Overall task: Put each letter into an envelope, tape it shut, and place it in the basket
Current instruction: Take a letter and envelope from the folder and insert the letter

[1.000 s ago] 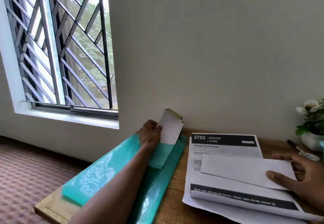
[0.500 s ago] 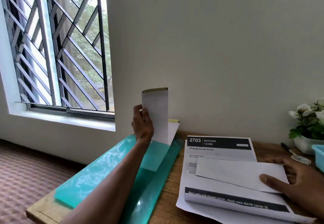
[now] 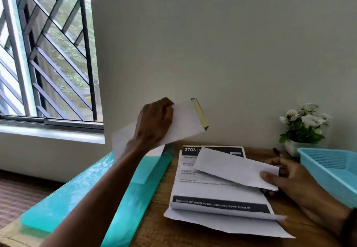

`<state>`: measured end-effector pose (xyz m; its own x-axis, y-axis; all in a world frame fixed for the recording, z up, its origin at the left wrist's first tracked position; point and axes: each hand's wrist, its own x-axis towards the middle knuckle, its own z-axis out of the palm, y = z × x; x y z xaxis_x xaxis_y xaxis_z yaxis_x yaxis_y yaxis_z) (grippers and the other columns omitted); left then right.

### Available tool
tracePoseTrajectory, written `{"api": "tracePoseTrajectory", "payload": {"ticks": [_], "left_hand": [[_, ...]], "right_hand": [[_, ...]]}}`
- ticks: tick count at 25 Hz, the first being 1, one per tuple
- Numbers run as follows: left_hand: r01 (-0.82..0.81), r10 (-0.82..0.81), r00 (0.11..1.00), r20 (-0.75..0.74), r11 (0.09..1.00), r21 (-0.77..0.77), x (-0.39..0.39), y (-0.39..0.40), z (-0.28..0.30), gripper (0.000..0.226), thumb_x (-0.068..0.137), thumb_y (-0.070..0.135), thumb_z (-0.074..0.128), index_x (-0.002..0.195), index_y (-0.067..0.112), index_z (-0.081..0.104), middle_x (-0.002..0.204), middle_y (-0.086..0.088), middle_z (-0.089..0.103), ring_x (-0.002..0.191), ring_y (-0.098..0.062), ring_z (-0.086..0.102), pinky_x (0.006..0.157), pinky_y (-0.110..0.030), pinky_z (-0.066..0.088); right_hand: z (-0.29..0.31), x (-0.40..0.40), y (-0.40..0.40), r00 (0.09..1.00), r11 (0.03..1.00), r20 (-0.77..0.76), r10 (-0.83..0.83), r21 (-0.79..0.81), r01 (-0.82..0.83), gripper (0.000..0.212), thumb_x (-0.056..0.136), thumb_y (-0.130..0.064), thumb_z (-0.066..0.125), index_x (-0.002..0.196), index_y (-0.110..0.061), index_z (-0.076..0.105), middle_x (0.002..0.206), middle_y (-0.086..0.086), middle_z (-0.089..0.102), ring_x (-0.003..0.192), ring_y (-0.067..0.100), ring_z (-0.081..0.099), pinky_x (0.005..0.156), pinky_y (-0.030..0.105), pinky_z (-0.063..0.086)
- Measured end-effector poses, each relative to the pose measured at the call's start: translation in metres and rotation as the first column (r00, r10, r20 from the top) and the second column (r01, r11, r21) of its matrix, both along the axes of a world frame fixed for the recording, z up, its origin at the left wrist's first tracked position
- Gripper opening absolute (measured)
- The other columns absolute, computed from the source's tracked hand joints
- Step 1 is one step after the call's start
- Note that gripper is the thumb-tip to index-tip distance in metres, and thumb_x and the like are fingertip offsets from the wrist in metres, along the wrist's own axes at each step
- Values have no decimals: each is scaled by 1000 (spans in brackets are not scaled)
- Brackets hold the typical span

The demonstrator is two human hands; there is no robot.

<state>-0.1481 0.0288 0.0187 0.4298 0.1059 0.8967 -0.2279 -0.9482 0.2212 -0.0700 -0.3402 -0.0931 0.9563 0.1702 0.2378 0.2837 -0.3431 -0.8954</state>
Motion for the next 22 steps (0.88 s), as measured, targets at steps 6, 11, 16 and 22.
{"api": "tracePoseTrajectory", "payload": {"ticks": [6, 11, 16, 22], "left_hand": [[189, -92, 694, -714, 980, 57, 16, -4, -33, 29, 106, 30, 49, 108, 24, 77, 105, 5, 73, 93, -15, 67, 75, -23, 52], [310, -284, 668, -688, 946, -90, 22, -27, -44, 48, 100, 60, 53, 124, 22, 72, 111, 0, 76, 96, -14, 69, 77, -27, 53], [405, -841, 477, -256, 469, -785, 18, -72, -52, 47, 100, 49, 62, 116, 6, 68, 97, -17, 77, 74, -23, 73, 71, -33, 61], [363, -908, 414, -71, 236, -902, 9, -106, -61, 37, 104, 30, 59, 123, -1, 63, 89, -23, 77, 73, -28, 77, 68, -34, 64]], "right_hand": [[2, -7, 1, 1000, 960, 3, 10, 281, -10, 27, 87, -26, 79, 111, -25, 67, 88, 7, 81, 70, 20, 79, 57, 23, 61], [8, -12, 3, 989, 899, 31, 142, 415, -142, 47, 69, -26, 84, 112, -14, 71, 94, 12, 81, 73, 27, 78, 62, 28, 64], [14, -18, 8, 983, 961, 140, 117, 235, -148, 45, 65, -38, 85, 106, -24, 73, 92, -15, 80, 79, 8, 78, 55, 18, 59], [25, -29, 3, 719, 952, 693, 60, -256, 168, 50, 79, -67, 72, 119, -42, 58, 105, -30, 65, 89, -3, 64, 74, 10, 52]]}}
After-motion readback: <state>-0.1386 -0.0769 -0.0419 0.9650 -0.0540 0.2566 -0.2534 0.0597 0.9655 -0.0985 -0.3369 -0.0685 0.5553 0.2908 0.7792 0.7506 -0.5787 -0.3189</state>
